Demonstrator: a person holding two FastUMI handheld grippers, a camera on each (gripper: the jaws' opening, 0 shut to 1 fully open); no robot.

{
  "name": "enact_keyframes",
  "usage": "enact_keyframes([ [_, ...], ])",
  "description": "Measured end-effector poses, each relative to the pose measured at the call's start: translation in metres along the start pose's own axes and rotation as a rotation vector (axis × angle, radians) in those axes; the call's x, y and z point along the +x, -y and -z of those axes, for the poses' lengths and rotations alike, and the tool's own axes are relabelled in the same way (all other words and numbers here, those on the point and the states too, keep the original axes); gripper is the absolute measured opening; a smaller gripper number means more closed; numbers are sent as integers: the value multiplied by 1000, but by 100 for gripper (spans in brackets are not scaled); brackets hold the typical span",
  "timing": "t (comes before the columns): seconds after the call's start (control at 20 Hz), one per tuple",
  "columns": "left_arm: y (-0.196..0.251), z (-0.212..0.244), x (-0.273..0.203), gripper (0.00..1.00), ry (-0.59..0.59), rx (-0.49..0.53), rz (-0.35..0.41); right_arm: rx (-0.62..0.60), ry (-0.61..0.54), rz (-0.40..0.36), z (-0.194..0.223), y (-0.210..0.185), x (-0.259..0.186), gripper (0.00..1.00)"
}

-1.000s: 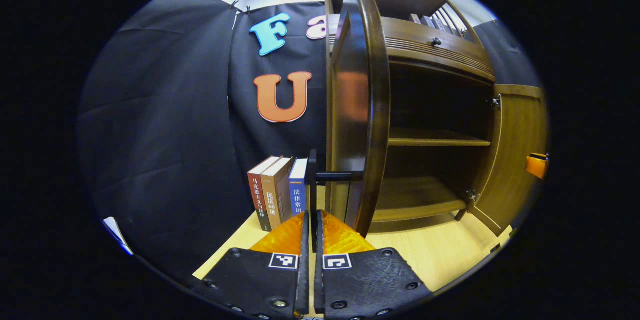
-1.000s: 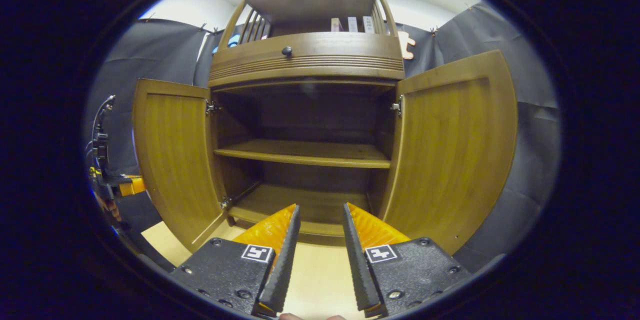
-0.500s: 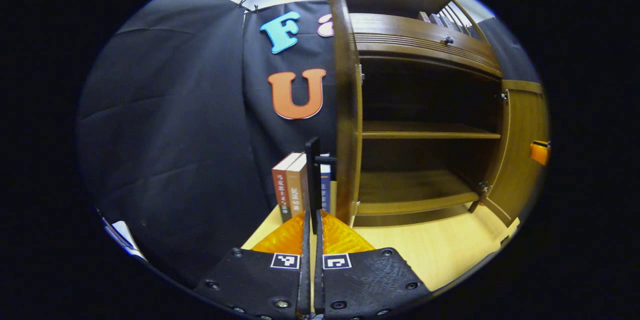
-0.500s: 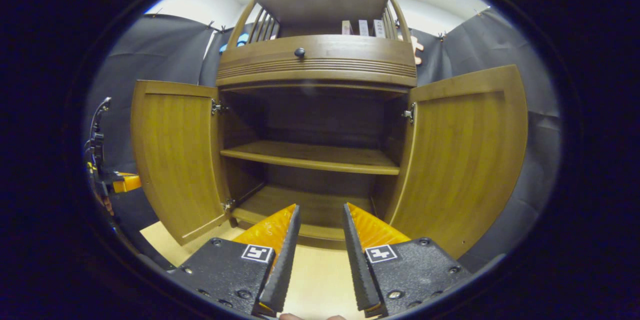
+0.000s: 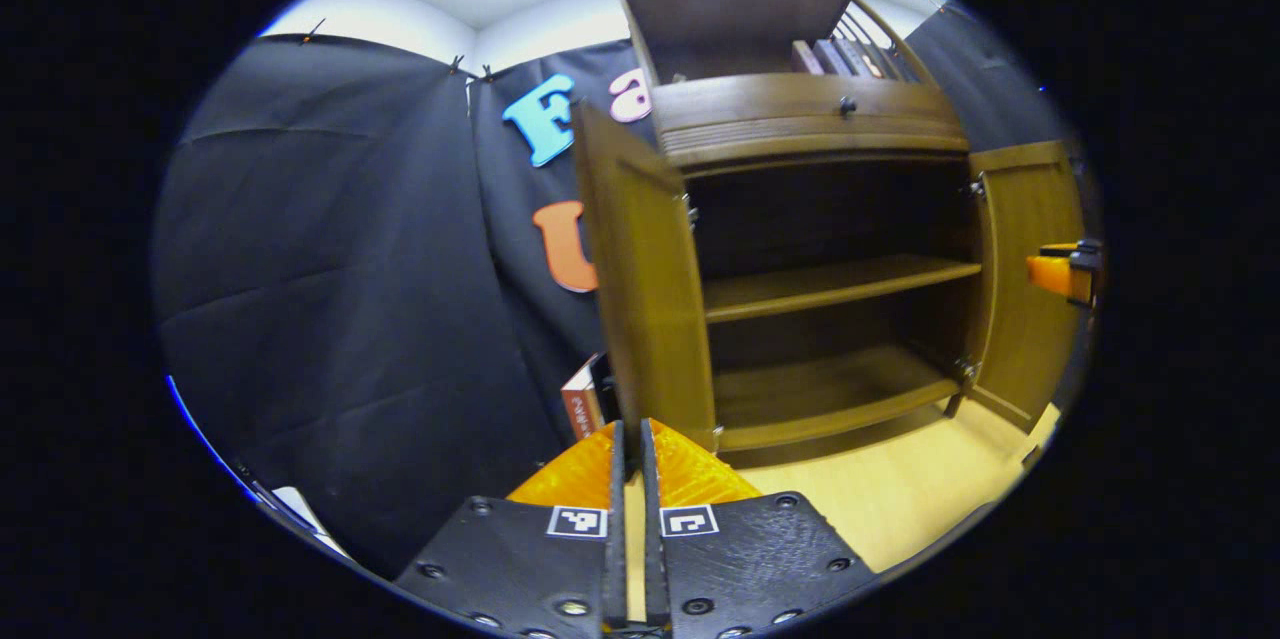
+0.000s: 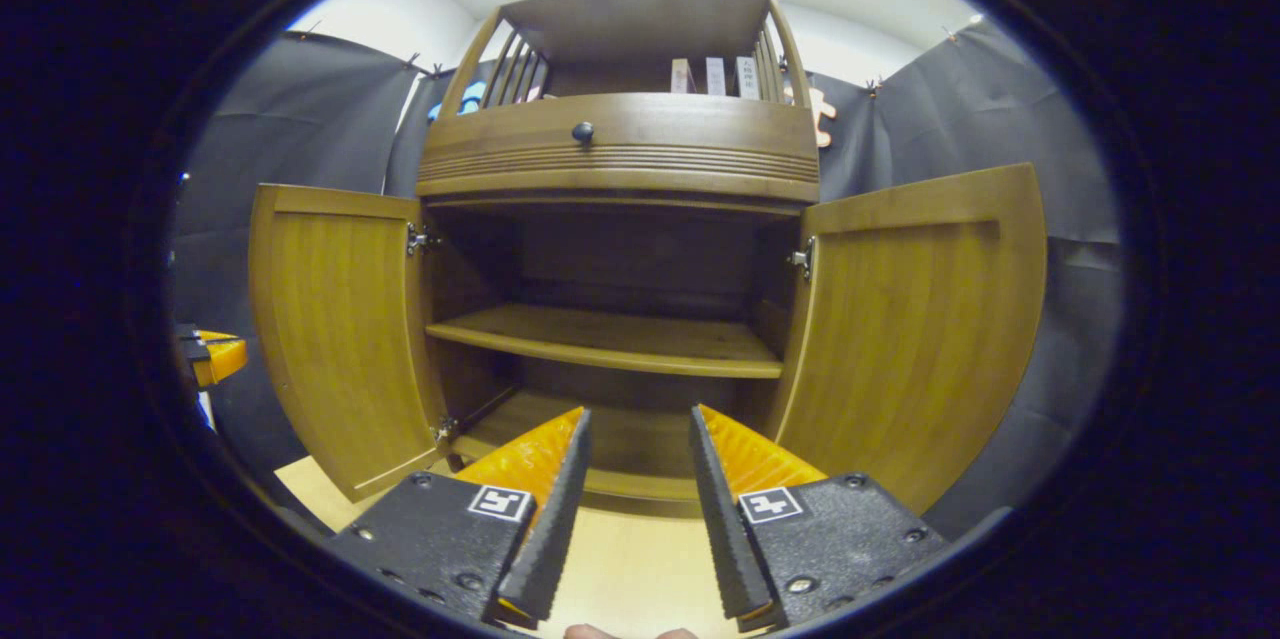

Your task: Open the right door of the double-door shoe cabinet with the right hand, and open the left door with the left hand.

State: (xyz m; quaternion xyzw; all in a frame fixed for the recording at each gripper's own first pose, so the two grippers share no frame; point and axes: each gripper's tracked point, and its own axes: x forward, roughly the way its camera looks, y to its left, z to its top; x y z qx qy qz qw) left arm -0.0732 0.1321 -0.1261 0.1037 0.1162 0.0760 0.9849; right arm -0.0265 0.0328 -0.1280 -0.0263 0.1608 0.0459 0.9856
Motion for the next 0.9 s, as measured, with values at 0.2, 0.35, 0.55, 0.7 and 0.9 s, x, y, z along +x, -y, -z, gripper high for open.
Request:
enact_keyframes([
  [0.2,47,-30,0,22,58,-32,83,14,21,13,-15,8,-4,71],
  [0.35,79,-39,1,46,57,-110,154,22,35,30,-24,17,-10,77],
  [0.55,101,-56,3,80,74,-191,178,24,58,52,-38,27,-18,77],
  [0.7,111,-76,0,98,120,-194,170,35,60,59,-42,34,-24,77],
  [0.9,122,-94,-5,95,173,-164,164,44,73,99,-49,48,-30,77],
])
